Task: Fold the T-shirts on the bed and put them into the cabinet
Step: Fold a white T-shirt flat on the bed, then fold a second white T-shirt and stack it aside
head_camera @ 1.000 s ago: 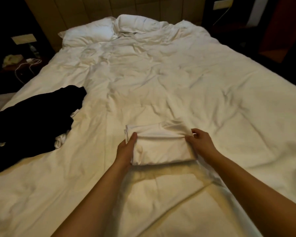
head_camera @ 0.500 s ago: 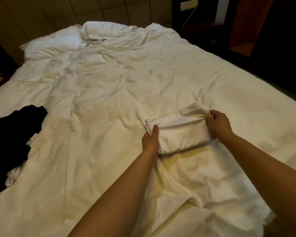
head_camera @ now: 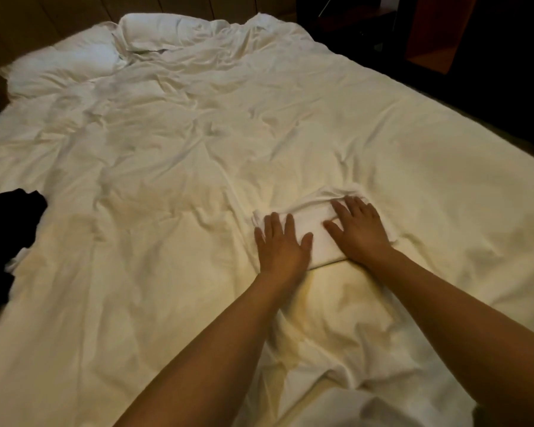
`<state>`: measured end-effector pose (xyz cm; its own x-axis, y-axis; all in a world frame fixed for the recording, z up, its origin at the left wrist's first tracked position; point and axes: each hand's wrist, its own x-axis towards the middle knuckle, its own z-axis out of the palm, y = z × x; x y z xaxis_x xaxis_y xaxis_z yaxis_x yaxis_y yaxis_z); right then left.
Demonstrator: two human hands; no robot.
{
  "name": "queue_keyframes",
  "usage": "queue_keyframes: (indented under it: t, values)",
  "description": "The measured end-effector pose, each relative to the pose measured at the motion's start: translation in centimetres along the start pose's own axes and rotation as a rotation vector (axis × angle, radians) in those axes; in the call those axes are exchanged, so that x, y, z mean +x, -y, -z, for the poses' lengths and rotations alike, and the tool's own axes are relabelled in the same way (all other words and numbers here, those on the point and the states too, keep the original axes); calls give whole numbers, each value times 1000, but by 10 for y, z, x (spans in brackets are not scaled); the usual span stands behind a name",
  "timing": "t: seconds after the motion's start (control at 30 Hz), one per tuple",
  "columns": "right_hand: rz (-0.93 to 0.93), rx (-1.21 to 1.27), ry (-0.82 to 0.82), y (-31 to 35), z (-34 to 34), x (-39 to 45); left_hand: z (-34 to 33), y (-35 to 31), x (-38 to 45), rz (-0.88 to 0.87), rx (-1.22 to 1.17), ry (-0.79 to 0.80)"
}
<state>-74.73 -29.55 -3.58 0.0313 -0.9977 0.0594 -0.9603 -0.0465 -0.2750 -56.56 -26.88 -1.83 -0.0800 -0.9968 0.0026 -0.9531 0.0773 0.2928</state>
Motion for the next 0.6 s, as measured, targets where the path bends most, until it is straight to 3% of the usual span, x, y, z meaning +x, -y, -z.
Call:
queue_keyframes:
  t: [0.07, 0.27, 0.43, 0.6]
  values:
    - [-28, 9, 52, -4, -5, 0, -2, 15, 1, 51, -1, 127]
    - [-55, -42, 179, 2, 5, 2, 6, 24, 1, 27, 41, 222]
    - [-99, 31, 112, 33, 16, -20, 33, 44, -16, -14, 93, 197]
    - [48, 24, 114, 100, 18, -44, 65, 94, -49, 96, 114, 139]
